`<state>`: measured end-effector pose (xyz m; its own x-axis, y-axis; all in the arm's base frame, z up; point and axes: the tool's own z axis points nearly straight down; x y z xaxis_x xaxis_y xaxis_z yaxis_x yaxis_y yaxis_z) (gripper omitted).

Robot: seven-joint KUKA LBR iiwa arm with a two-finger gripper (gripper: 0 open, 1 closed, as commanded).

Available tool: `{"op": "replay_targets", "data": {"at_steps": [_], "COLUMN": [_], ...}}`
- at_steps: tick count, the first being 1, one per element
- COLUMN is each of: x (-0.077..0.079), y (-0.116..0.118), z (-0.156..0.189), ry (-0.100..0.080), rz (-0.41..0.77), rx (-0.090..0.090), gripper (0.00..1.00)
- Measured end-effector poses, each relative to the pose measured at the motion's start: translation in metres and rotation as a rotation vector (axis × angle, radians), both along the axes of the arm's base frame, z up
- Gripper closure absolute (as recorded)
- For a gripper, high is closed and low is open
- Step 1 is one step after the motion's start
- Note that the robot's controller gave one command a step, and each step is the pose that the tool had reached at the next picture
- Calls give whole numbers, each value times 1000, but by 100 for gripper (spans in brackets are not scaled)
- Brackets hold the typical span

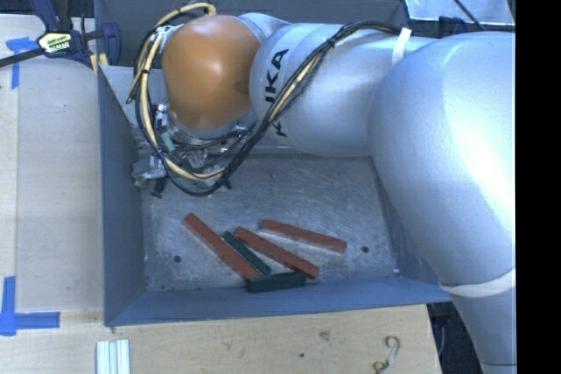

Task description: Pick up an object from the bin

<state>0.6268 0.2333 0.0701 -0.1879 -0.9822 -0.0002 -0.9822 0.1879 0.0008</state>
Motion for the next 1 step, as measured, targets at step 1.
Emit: {"op": "replay_targets", "data": {"at_steps": [1], "x": [1], "y": [-1], "z": [0], "ry": [1], "rz": [-7], "rx": [0], "gripper": [0]}}
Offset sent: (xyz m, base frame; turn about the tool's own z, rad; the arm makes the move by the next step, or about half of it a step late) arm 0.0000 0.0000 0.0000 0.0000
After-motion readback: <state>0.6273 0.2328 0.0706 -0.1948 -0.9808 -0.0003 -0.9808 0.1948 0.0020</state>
